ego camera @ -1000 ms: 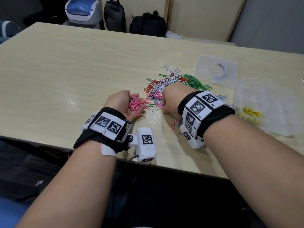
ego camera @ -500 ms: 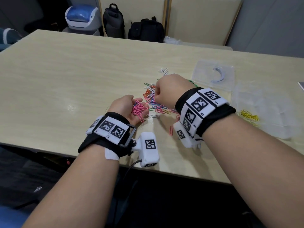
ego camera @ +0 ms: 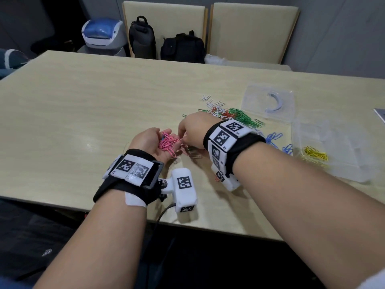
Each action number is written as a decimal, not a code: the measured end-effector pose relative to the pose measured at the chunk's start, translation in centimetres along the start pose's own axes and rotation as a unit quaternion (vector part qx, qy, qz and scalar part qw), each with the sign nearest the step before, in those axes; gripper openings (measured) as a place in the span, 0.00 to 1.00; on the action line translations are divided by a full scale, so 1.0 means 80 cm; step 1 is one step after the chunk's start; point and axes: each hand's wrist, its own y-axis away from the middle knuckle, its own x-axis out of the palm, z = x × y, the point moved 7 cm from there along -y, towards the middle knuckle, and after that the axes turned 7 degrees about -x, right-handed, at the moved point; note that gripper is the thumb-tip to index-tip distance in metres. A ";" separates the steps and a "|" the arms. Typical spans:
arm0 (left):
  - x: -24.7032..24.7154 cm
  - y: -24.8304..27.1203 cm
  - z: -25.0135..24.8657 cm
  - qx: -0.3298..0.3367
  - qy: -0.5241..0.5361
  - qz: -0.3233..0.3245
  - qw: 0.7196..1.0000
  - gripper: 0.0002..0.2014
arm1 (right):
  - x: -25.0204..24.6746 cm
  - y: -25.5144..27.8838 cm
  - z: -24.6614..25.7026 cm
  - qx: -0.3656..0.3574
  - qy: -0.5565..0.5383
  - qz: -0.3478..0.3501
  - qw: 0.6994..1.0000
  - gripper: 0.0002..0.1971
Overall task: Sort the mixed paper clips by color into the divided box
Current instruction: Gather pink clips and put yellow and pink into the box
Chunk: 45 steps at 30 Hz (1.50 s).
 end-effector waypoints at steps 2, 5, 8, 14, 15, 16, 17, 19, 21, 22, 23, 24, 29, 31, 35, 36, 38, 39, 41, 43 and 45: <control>-0.003 -0.001 -0.004 0.004 -0.003 -0.005 1.000 0.18 | 0.006 -0.005 0.008 -0.021 0.017 -0.001 1.000 0.10; -0.008 -0.004 -0.010 0.008 0.002 -0.005 1.000 0.18 | 0.013 -0.011 0.009 -0.021 0.047 0.019 0.999 0.09; -0.010 -0.005 -0.015 0.017 0.000 -0.002 1.000 0.18 | 0.020 -0.012 0.004 -0.004 0.071 0.034 0.997 0.12; -0.006 -0.001 -0.009 0.014 -0.016 0.006 1.000 0.18 | -0.004 0.008 -0.008 0.038 0.015 -0.020 0.999 0.10; -0.005 0.000 -0.007 0.010 -0.020 0.009 1.000 0.19 | -0.014 0.014 -0.009 0.044 0.000 -0.044 0.998 0.10; -0.003 0.001 -0.005 0.006 -0.025 0.015 1.000 0.21 | -0.023 0.019 -0.010 0.044 -0.008 -0.069 0.997 0.10; 0.000 0.002 -0.002 0.001 -0.028 0.022 0.999 0.22 | -0.031 0.025 -0.009 0.040 -0.018 -0.088 0.995 0.09; 0.011 0.006 0.007 -0.009 -0.026 0.046 0.999 0.25 | -0.040 0.035 -0.002 0.026 -0.052 -0.099 0.993 0.05; 0.024 0.013 0.019 -0.020 -0.003 0.073 0.997 0.26 | -0.041 0.042 0.006 0.010 -0.073 -0.077 0.994 0.04; 0.030 0.016 0.025 -0.025 0.011 0.079 0.997 0.25 | -0.040 0.045 0.008 0.006 -0.071 -0.065 0.995 0.05; 0.034 0.019 0.031 -0.030 0.018 0.080 0.996 0.25 | -0.040 0.047 0.007 0.007 -0.070 -0.061 0.996 0.06; 0.038 0.020 0.036 -0.037 0.015 0.081 0.996 0.25 | -0.042 0.049 0.003 0.011 -0.072 -0.064 0.995 0.07; 0.055 0.025 0.055 -0.064 -0.007 0.083 0.994 0.24 | -0.050 0.070 -0.024 0.023 -0.077 -0.081 0.993 0.12; 0.066 0.028 0.060 -0.061 -0.021 0.086 0.994 0.23 | -0.046 0.077 -0.030 0.012 -0.076 -0.068 0.995 0.12; 0.080 0.027 0.068 -0.054 -0.070 0.072 0.994 0.23 | -0.038 0.085 -0.044 0.011 -0.068 -0.060 0.996 0.10; 0.082 0.025 0.069 -0.054 -0.090 0.065 0.992 0.23 | -0.036 0.085 -0.047 0.012 -0.065 -0.059 0.996 0.11; 0.083 0.021 0.070 -0.053 -0.120 0.055 0.990 0.22 | -0.032 0.081 -0.052 0.012 -0.063 -0.053 0.996 0.11; 0.084 0.019 0.068 -0.051 -0.124 0.055 0.989 0.21 | -0.031 0.078 -0.054 0.012 -0.066 -0.048 0.997 0.11; 0.088 0.014 0.065 -0.047 -0.128 0.057 0.989 0.22 | -0.029 0.072 -0.055 0.007 -0.070 -0.031 0.997 0.12; 0.092 0.005 0.059 -0.033 -0.150 0.053 0.987 0.26 | -0.030 0.066 -0.057 0.003 -0.068 -0.019 0.998 0.13; 0.096 0.001 0.054 -0.017 -0.177 0.045 0.983 0.26 | -0.031 0.060 -0.061 0.002 -0.065 -0.013 0.998 0.13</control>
